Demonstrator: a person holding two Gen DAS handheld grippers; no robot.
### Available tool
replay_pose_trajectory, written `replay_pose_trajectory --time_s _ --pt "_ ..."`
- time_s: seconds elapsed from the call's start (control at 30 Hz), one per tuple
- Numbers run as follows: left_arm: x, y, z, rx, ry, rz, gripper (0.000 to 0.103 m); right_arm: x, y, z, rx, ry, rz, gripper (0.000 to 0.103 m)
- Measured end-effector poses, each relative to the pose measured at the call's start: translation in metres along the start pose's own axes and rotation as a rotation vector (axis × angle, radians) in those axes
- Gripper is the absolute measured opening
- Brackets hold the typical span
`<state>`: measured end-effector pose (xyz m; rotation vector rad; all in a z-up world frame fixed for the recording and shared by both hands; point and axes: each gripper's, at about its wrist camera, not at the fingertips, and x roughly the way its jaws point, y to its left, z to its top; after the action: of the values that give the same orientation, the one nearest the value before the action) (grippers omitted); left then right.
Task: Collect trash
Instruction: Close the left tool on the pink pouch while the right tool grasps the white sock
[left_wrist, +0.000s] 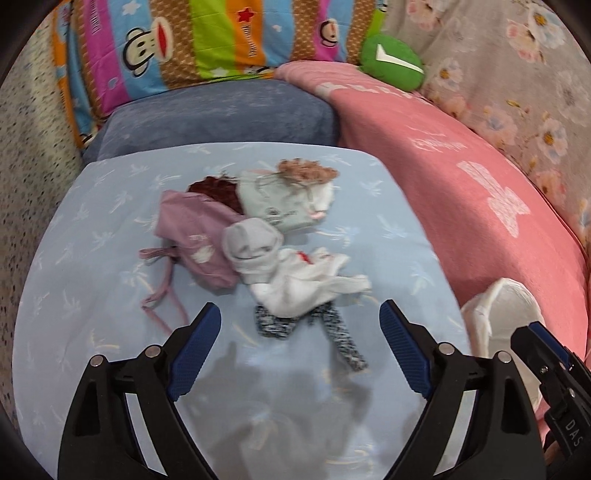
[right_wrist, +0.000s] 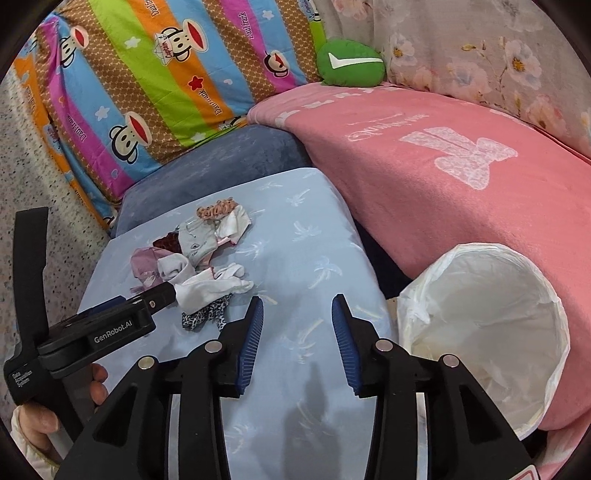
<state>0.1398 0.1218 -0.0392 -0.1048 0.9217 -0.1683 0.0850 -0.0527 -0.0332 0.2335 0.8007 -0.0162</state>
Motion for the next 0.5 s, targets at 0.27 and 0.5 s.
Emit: replay_pose_trajectory --time_s 0.27,0.5 --pt "0.014 0.055 0.004 -0.082 0.023 0.060 0.084 0.030 0.041 0.000 -0.040 0.043 0.053 0.044" --pt "0.028 0.084 0.011 -0.116 0.043 0.081 0.084 0.059 0.074 0.005 -0.057 0.080 0.086 0.044"
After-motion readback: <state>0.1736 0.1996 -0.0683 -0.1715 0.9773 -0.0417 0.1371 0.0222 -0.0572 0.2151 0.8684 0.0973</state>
